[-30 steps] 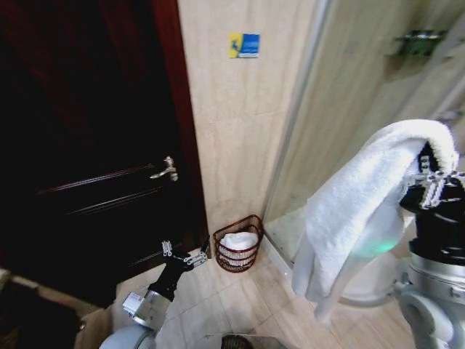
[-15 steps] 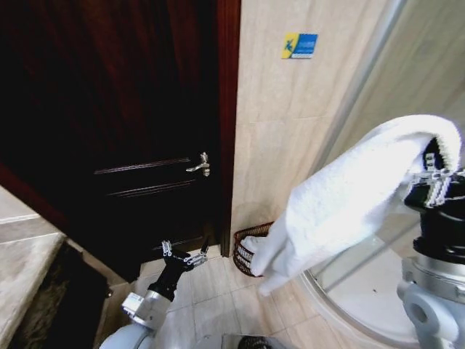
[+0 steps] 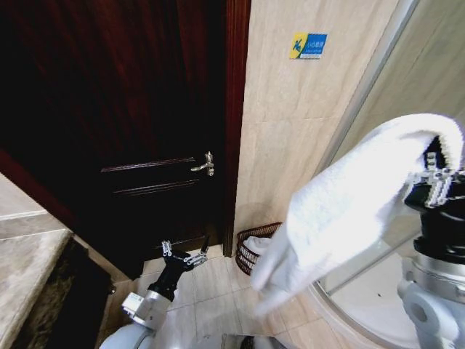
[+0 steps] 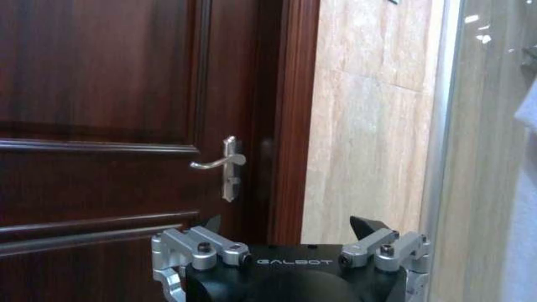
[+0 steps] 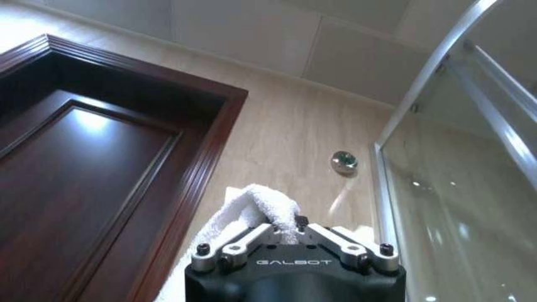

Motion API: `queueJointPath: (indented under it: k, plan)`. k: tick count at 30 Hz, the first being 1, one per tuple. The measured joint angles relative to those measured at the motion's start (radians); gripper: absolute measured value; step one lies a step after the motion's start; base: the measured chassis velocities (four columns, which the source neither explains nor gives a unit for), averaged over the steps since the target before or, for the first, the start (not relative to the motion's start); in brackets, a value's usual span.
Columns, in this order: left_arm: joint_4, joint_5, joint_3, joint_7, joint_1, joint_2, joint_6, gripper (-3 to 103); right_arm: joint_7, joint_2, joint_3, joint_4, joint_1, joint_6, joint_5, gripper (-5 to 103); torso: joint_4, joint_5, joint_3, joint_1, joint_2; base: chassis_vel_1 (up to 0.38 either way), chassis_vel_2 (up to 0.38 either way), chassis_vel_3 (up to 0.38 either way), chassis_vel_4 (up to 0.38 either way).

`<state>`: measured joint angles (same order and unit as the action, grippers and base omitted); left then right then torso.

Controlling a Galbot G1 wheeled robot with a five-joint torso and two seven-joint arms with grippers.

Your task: Discard the used towel into the hamper.

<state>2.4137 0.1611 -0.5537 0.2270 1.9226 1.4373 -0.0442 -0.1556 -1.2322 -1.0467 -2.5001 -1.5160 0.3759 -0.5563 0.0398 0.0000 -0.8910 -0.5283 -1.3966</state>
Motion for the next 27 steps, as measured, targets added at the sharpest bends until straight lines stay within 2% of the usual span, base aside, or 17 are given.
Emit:
queueJointPath:
  k: [21,27]
  plan:
    - [0.0,0.0,0.0,0.0,0.0,0.0,0.0,100,0.001,0.008,-0.012,0.0,0.01,0.006,-0.008,3,0.0005,0.0,0.0,0.0,0.0,0.077,0.072,0.077,0.078]
    - [0.0,0.0,0.0,0.0,0.0,0.0,0.0,100,0.011,0.028,-0.009,0.03,0.037,0.0,-0.009,3,-0.0002,0.0,0.0,0.0,0.0,0.02,0.011,0.012,0.005]
